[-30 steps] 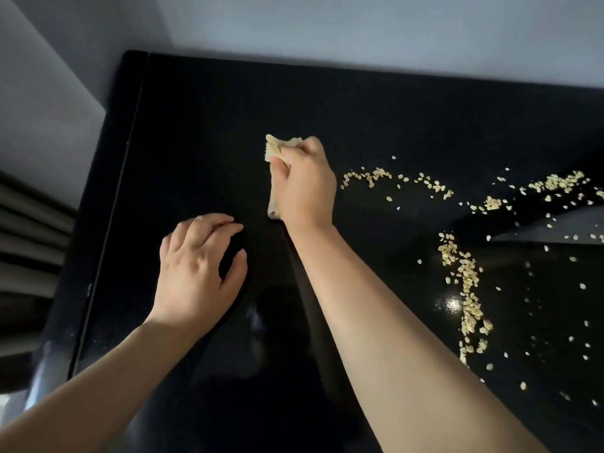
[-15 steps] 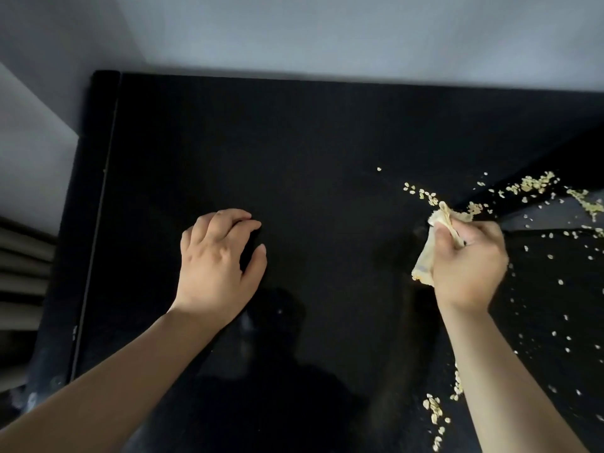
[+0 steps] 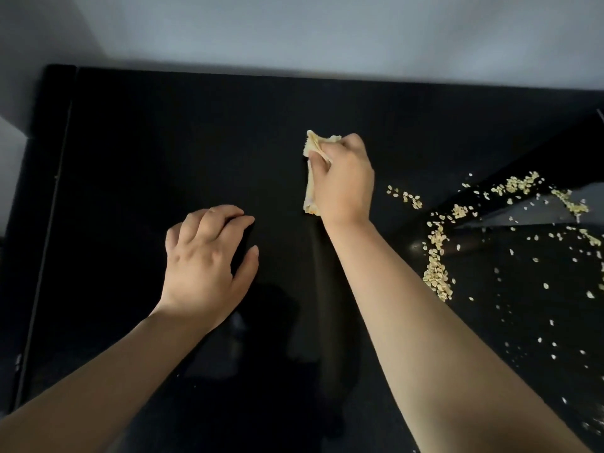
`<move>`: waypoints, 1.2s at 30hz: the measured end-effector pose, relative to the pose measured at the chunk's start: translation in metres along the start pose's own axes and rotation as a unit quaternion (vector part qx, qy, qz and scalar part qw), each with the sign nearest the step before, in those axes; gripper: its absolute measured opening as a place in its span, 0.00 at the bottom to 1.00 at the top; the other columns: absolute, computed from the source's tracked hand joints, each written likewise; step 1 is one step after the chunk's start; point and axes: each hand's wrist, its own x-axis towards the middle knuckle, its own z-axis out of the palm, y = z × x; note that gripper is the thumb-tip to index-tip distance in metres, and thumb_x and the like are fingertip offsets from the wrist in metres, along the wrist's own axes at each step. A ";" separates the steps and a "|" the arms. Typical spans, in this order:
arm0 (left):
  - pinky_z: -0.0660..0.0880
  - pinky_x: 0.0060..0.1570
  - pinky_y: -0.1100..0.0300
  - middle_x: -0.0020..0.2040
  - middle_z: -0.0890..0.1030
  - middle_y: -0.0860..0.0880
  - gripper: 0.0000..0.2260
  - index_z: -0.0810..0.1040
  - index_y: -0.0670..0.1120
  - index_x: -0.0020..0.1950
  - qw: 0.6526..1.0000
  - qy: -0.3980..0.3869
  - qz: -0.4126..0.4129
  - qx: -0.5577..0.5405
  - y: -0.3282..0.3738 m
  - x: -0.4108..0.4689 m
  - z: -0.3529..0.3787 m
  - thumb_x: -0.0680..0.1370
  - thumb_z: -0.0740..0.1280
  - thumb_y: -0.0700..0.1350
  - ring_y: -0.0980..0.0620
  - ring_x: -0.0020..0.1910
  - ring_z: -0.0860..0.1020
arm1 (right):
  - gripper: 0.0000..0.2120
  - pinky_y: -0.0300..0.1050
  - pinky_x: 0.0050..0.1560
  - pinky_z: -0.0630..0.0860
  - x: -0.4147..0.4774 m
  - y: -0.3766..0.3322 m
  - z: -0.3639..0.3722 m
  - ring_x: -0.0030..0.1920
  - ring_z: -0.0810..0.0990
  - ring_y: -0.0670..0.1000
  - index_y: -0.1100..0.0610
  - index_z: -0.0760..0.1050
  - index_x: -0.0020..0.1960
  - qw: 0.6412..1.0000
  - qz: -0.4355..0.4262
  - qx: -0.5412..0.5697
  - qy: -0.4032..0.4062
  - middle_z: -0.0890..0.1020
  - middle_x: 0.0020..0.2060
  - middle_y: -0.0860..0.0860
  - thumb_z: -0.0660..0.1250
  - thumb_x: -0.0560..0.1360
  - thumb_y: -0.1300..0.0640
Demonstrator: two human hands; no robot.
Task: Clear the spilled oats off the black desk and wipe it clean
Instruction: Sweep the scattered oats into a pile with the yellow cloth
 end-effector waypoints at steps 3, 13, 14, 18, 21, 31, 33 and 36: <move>0.65 0.59 0.47 0.62 0.74 0.49 0.21 0.78 0.45 0.62 1.000 -0.003 -0.007 0.007 0.003 0.003 0.006 0.76 0.57 0.55 0.46 0.62 0.69 | 0.09 0.32 0.45 0.64 0.004 0.034 -0.017 0.45 0.75 0.46 0.53 0.82 0.54 0.999 0.031 -0.035 0.022 0.76 0.50 0.50 0.66 0.77 0.53; 0.64 0.61 0.45 0.62 0.74 0.48 0.23 0.77 0.45 0.63 0.999 0.000 -0.027 0.021 0.000 -0.002 0.008 0.76 0.57 0.57 0.44 0.62 0.69 | 0.11 0.35 0.48 0.69 -0.046 0.141 -0.096 0.50 0.79 0.56 0.63 0.81 0.56 0.971 0.208 -0.059 0.098 0.78 0.53 0.58 0.69 0.75 0.60; 0.64 0.61 0.45 0.63 0.74 0.48 0.23 0.77 0.45 0.63 0.999 -0.002 -0.027 0.022 0.002 -0.001 0.009 0.76 0.57 0.57 0.44 0.63 0.69 | 0.11 0.28 0.47 0.67 -0.048 0.144 -0.100 0.50 0.79 0.54 0.63 0.81 0.56 0.970 0.216 -0.047 0.105 0.79 0.53 0.58 0.69 0.75 0.60; 0.64 0.62 0.44 0.63 0.73 0.48 0.25 0.77 0.45 0.63 0.999 -0.016 -0.029 0.024 0.007 0.003 0.007 0.76 0.56 0.58 0.44 0.63 0.68 | 0.08 0.27 0.43 0.66 -0.054 0.116 -0.108 0.43 0.75 0.47 0.62 0.83 0.51 0.976 0.163 0.020 0.144 0.79 0.46 0.57 0.70 0.74 0.60; 0.64 0.62 0.43 0.64 0.73 0.47 0.26 0.76 0.43 0.64 0.998 -0.034 -0.027 0.041 0.008 0.003 0.004 0.75 0.55 0.59 0.44 0.64 0.67 | 0.07 0.28 0.44 0.66 -0.076 0.073 -0.091 0.40 0.75 0.47 0.58 0.84 0.49 0.987 0.101 0.056 0.112 0.78 0.43 0.54 0.71 0.72 0.61; 0.61 0.65 0.44 0.66 0.71 0.47 0.26 0.75 0.43 0.65 1.000 -0.027 0.005 0.011 0.042 -0.020 -0.003 0.75 0.56 0.59 0.44 0.65 0.65 | 0.11 0.39 0.41 0.77 -0.108 0.086 -0.083 0.41 0.78 0.46 0.49 0.82 0.56 0.999 0.024 0.017 0.040 0.77 0.46 0.50 0.71 0.73 0.56; 0.61 0.64 0.45 0.65 0.72 0.47 0.26 0.76 0.43 0.65 0.999 -0.034 0.014 0.008 0.048 -0.028 0.000 0.75 0.57 0.58 0.44 0.65 0.66 | 0.13 0.40 0.44 0.75 -0.109 0.111 -0.098 0.44 0.78 0.46 0.49 0.82 0.57 0.997 0.050 -0.006 0.051 0.78 0.48 0.51 0.71 0.73 0.57; 0.62 0.64 0.46 0.64 0.73 0.48 0.26 0.76 0.43 0.65 0.999 -0.047 0.025 -0.001 0.059 -0.038 0.005 0.76 0.56 0.58 0.44 0.64 0.67 | 0.11 0.39 0.45 0.72 -0.110 0.144 -0.122 0.46 0.79 0.50 0.53 0.82 0.56 0.994 0.089 -0.049 0.044 0.78 0.49 0.54 0.70 0.74 0.58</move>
